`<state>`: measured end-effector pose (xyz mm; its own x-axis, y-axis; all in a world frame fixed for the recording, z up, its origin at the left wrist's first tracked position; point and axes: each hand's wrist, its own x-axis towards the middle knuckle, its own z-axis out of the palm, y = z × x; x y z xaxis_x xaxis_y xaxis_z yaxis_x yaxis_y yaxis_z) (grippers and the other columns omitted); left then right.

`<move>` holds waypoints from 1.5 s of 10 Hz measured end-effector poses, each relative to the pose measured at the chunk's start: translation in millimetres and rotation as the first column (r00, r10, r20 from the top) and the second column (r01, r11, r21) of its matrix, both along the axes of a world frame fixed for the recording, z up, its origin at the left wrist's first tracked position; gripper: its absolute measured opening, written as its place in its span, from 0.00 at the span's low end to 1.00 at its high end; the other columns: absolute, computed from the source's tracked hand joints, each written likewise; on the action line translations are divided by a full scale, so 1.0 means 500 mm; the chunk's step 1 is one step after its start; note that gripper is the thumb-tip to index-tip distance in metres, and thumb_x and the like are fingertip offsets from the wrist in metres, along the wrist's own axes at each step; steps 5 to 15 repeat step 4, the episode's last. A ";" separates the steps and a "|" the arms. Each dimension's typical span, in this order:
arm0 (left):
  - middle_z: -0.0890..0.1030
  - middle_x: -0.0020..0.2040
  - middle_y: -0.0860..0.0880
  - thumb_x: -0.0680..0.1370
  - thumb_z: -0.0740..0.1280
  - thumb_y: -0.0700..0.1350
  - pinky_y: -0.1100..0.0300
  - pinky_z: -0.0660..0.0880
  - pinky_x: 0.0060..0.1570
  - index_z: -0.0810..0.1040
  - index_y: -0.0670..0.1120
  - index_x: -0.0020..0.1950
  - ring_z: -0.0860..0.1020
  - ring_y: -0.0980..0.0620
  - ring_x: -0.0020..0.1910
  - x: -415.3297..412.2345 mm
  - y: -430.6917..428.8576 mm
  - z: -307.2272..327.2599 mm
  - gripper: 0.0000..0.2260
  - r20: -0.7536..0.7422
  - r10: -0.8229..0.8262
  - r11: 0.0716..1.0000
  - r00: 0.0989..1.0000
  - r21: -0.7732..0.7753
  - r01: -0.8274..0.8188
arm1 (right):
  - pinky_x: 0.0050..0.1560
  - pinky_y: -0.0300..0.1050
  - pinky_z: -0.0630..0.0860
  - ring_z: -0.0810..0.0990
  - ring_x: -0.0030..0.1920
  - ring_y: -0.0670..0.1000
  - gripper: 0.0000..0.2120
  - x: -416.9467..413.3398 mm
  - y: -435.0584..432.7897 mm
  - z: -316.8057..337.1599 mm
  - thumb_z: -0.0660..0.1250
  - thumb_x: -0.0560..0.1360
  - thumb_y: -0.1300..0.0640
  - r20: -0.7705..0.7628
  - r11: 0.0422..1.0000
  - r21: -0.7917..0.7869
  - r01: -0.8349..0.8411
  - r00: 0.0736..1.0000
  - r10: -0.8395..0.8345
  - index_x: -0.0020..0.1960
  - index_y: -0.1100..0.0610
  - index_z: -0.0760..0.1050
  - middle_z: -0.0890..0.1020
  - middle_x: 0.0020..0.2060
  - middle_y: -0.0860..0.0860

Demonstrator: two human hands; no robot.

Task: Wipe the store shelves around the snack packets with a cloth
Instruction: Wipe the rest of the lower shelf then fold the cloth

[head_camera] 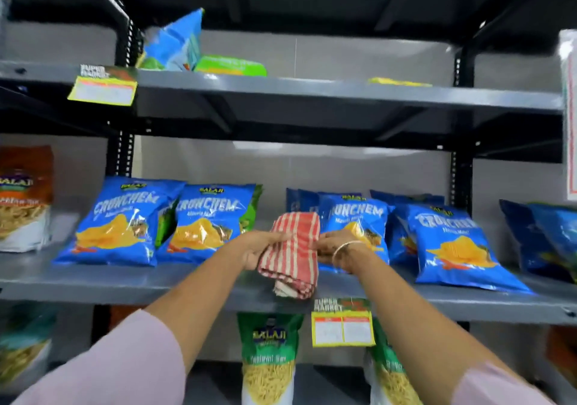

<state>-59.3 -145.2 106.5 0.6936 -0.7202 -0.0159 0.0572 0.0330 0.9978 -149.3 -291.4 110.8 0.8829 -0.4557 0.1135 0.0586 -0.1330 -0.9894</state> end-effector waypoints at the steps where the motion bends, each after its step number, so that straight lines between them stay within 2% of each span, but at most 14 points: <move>1: 0.82 0.30 0.43 0.77 0.66 0.36 0.58 0.79 0.30 0.75 0.35 0.46 0.81 0.49 0.26 0.051 -0.017 -0.019 0.03 0.011 0.115 0.991 0.993 0.073 -0.116 | 0.38 0.43 0.78 0.78 0.36 0.52 0.14 0.083 -0.018 -0.014 0.68 0.72 0.70 -0.085 0.984 -0.116 0.138 0.985 -0.148 0.34 0.58 0.69 0.76 0.35 0.55; 2: 0.80 0.42 0.39 0.74 0.70 0.33 0.51 0.77 0.44 0.71 0.31 0.58 0.79 0.44 0.39 0.082 -0.036 -0.040 0.16 0.198 0.340 0.923 0.919 0.118 -0.367 | 0.45 0.44 0.72 0.74 0.46 0.52 0.14 0.138 -0.018 -0.031 0.66 0.76 0.56 -0.147 0.803 -0.553 0.220 0.923 -0.355 0.34 0.56 0.68 0.76 0.44 0.58; 3: 0.76 0.62 0.41 0.74 0.72 0.42 0.59 0.71 0.56 0.68 0.35 0.65 0.75 0.46 0.60 0.078 -0.044 -0.051 0.24 0.585 0.299 0.747 0.754 0.348 -0.567 | 0.59 0.47 0.73 0.78 0.61 0.57 0.15 0.167 -0.006 -0.063 0.59 0.79 0.56 -0.082 0.625 -0.743 0.240 0.894 -0.440 0.57 0.66 0.76 0.80 0.59 0.63; 4: 0.73 0.66 0.43 0.75 0.70 0.48 0.61 0.69 0.58 0.69 0.38 0.66 0.73 0.47 0.64 0.055 -0.043 -0.047 0.24 0.718 0.213 0.643 0.662 0.407 -0.649 | 0.62 0.48 0.72 0.76 0.64 0.61 0.15 0.161 0.001 -0.069 0.58 0.77 0.65 -0.059 0.642 -0.721 0.261 0.900 -0.431 0.62 0.67 0.74 0.79 0.61 0.63; 15: 0.73 0.66 0.43 0.75 0.70 0.48 0.61 0.69 0.58 0.69 0.38 0.66 0.73 0.47 0.64 0.055 -0.043 -0.047 0.24 0.718 0.213 0.643 0.662 0.407 -0.649 | 0.62 0.48 0.72 0.76 0.64 0.61 0.15 0.161 0.001 -0.069 0.58 0.77 0.65 -0.059 0.642 -0.721 0.261 0.900 -0.431 0.62 0.67 0.74 0.79 0.61 0.63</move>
